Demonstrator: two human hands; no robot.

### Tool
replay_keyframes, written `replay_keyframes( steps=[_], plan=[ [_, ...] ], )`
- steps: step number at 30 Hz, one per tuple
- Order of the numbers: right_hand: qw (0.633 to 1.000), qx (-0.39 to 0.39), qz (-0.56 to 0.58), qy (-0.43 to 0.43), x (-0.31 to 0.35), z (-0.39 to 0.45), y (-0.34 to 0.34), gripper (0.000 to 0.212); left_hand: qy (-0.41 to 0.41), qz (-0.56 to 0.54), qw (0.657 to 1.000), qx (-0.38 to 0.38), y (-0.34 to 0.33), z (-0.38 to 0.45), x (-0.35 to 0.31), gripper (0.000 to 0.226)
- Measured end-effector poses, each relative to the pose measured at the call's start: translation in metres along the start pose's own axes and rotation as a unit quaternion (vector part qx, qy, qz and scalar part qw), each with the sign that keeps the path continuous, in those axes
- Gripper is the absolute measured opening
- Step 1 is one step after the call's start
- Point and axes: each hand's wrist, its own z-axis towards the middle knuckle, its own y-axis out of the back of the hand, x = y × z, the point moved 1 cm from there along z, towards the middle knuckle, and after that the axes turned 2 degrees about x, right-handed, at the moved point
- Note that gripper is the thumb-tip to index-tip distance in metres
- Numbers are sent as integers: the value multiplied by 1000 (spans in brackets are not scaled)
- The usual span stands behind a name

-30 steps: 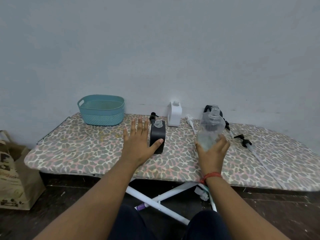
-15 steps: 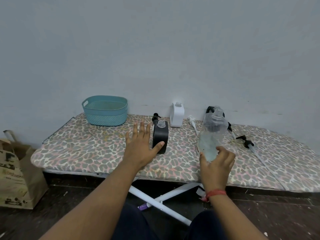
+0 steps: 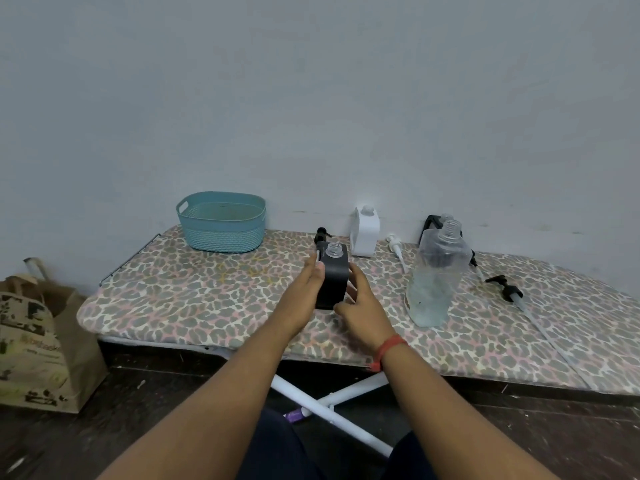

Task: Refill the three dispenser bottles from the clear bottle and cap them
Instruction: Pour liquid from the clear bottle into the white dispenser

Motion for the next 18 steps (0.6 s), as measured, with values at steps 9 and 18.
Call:
replay_keyframes(
  steps=[9,18],
  plan=[
    [999,-22,29,10,26,13,-36,80,-11,-44,998,-43,13,8,-2,48],
    [998,39,50,27,66,30,-122,73,-7,-62,990,-127,107,-6,11,41]
  ],
)
